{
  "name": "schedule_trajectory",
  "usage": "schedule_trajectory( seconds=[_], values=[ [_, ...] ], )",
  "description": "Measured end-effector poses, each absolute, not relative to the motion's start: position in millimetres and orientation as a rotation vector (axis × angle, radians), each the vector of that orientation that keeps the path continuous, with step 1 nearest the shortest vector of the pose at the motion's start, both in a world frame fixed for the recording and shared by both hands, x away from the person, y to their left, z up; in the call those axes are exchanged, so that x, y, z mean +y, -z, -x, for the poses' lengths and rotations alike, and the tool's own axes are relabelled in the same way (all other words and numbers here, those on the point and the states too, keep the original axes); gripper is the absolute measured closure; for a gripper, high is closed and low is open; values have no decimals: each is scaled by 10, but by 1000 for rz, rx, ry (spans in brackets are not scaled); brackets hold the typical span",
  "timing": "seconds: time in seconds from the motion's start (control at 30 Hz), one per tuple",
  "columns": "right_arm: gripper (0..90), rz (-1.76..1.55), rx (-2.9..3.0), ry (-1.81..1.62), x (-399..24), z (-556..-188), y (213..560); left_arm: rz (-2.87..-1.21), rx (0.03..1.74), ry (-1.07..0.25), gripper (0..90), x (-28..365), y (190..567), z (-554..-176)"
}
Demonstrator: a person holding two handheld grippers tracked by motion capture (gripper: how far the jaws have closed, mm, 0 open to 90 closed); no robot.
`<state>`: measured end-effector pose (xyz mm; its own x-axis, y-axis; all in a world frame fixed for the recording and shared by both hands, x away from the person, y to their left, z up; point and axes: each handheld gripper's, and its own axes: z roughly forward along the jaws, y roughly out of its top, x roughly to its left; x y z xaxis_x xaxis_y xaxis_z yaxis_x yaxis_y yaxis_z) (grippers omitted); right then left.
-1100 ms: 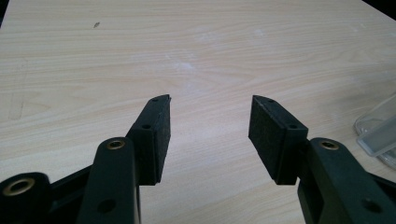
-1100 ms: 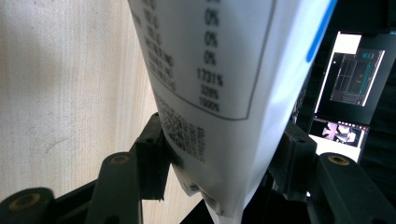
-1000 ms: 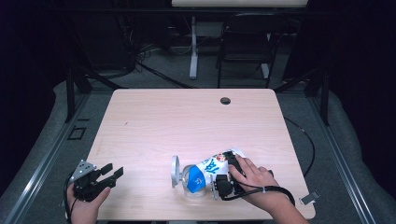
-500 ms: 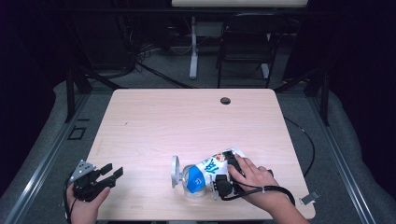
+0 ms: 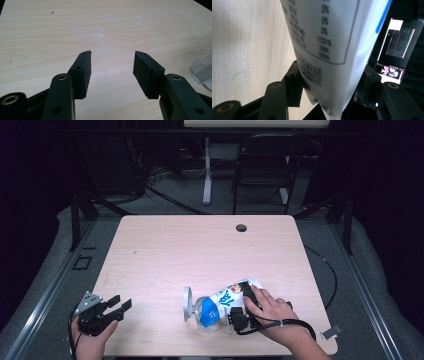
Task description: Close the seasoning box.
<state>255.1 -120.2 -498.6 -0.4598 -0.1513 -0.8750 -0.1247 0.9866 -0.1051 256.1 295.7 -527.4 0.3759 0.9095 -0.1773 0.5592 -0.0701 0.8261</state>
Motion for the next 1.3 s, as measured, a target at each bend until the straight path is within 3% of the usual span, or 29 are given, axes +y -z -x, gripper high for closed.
schedule_trajectory(
  seconds=[1.3],
  values=[
    [467, 214, 2039, 58, -1188, -2542, 4977, -1749, 1305, -495, 491, 2971, 5285, -2564]
  ],
)
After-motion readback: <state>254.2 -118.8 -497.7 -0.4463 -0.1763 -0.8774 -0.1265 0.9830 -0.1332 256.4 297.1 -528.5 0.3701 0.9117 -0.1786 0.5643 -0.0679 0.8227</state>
